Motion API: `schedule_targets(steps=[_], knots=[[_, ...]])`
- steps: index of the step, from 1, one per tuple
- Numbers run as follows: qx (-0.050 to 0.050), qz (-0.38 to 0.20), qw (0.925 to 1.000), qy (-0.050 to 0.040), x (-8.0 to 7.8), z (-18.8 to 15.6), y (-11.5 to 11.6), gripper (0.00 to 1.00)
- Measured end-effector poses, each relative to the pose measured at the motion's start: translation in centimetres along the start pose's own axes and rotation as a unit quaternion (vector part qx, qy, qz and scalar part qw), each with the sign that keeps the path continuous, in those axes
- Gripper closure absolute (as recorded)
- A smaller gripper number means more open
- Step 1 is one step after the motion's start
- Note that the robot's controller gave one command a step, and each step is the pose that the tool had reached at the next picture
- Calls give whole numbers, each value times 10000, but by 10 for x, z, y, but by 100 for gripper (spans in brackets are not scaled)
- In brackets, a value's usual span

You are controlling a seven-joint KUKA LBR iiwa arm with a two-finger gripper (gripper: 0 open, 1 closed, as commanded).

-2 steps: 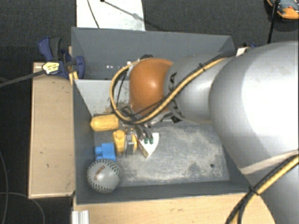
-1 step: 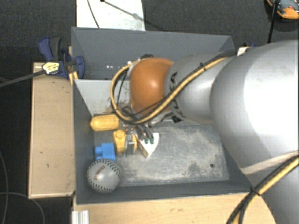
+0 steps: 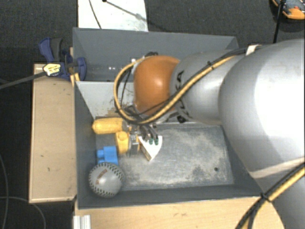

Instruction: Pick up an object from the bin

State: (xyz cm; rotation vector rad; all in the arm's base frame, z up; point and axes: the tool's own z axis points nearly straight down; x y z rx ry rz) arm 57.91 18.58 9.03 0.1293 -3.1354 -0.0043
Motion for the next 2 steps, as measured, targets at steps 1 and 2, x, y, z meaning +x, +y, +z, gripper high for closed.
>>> schedule_targets(steps=[1, 2], knots=[[2, 0, 10000, -25, -2, -15, 0, 100], [1, 0, 10000, -47, -2, -25, 0, 100]])
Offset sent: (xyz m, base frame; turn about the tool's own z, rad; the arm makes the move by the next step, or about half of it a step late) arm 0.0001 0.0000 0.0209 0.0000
